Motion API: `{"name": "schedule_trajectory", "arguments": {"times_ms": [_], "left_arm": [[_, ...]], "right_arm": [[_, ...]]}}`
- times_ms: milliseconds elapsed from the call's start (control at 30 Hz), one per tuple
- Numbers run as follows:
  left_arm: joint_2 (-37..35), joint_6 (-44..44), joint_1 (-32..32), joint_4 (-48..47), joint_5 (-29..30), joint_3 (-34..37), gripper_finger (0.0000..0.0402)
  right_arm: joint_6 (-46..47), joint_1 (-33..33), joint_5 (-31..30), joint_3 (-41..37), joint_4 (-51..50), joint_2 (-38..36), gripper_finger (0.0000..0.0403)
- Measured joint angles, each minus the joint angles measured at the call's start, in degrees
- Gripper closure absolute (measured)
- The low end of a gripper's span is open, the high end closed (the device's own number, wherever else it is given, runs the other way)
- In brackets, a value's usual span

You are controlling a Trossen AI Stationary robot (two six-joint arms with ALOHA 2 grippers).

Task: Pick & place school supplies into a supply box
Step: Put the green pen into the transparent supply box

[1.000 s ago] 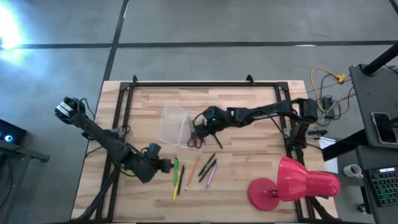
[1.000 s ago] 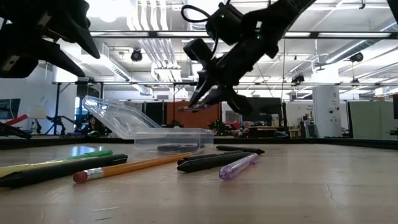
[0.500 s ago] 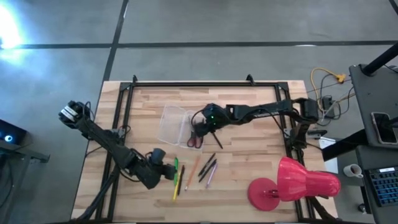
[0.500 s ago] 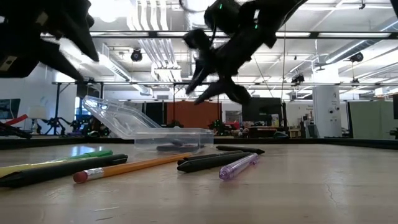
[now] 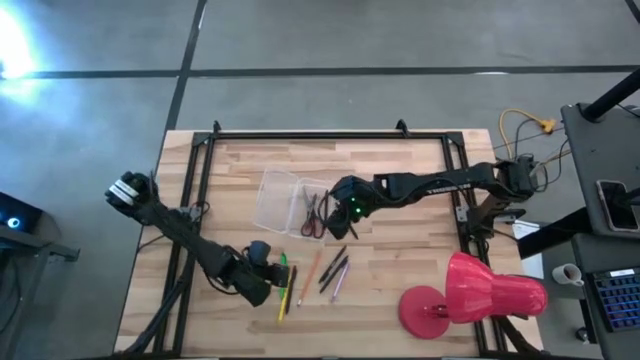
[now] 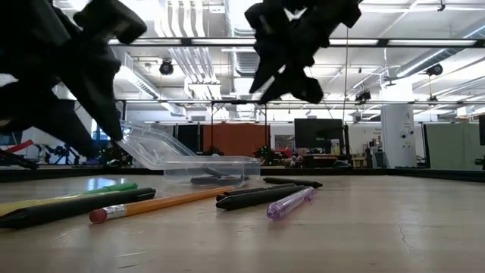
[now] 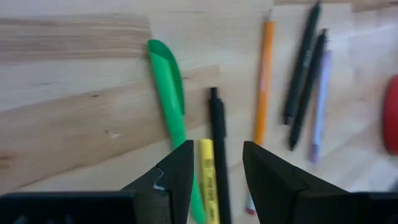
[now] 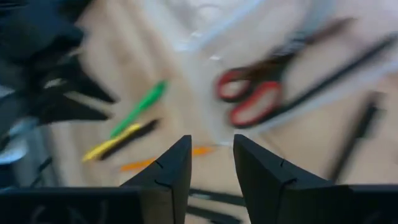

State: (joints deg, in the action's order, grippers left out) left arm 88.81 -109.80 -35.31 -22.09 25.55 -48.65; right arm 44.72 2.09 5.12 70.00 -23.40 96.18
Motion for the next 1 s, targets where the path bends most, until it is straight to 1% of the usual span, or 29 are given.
{"name": "schedule_trajectory", "arguments": {"times_ms": [100,233,367,433,500,600,733,767,1000], "left_arm": [[2.8,-0.9,0.2,-0.1,-0.4,-0.5,0.0279],[5.9,-2.2,0.6,0.0,-0.6,-0.5,0.0279],[8.2,-1.8,1.7,0.1,-0.6,-0.5,0.0279],[9.2,-1.0,2.7,0.1,-2.2,-0.6,0.0279],[10.2,0.4,4.0,-0.3,-5.5,-0.5,0.0284],[10.6,1.8,5.3,-2.1,-9.3,-0.5,0.0309],[10.4,4.3,5.8,-3.1,-10.2,-0.5,0.0375],[10.4,4.9,5.8,-3.2,-10.3,-0.5,0.0384],[9.5,6.3,5.3,-4.1,-12.9,-1.1,0.0391]], "right_arm": [[1.4,0.0,-2.4,0.0,-2.5,-0.5,0.0299],[1.7,-0.2,-2.3,0.0,-5.2,-0.5,0.0304],[1.7,0.0,-2.5,-0.1,-5.2,-0.5,0.0308],[1.6,0.0,-3.1,-0.1,-5.2,-0.5,0.031],[1.6,-0.1,-3.9,-0.1,-5.1,-0.5,0.0312],[1.5,-0.1,-4.1,-0.1,-5.2,-0.5,0.0315],[1.3,0.0,-5.4,-0.1,-5.2,-0.5,0.0313],[1.1,0.0,-5.4,-0.1,-5.3,-0.5,0.0312],[-0.9,0.0,-5.5,-0.2,-6.5,-0.6,0.0312]]}}
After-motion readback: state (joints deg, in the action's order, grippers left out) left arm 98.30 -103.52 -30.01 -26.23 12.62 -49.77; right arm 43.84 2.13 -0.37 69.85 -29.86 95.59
